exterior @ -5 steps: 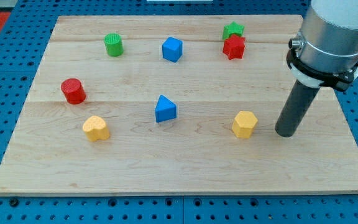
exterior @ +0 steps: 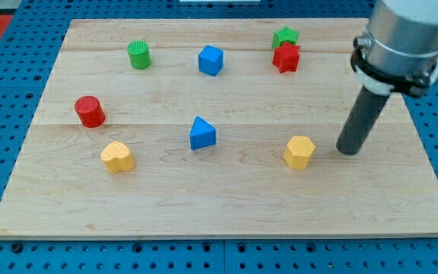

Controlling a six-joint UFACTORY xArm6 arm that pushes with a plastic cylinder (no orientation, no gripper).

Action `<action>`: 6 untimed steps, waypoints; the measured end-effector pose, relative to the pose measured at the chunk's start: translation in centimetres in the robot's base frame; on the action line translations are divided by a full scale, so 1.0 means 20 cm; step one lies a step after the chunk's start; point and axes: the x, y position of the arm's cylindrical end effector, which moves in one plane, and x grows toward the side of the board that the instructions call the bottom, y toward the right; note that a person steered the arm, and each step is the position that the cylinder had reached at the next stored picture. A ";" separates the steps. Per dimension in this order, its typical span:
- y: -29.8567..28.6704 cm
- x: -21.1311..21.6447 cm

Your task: Move blue cube right to the green circle

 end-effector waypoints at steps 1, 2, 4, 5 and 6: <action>-0.12 -0.20; -0.39 -0.28; -0.81 -0.46; -0.81 -0.70; -0.84 -0.94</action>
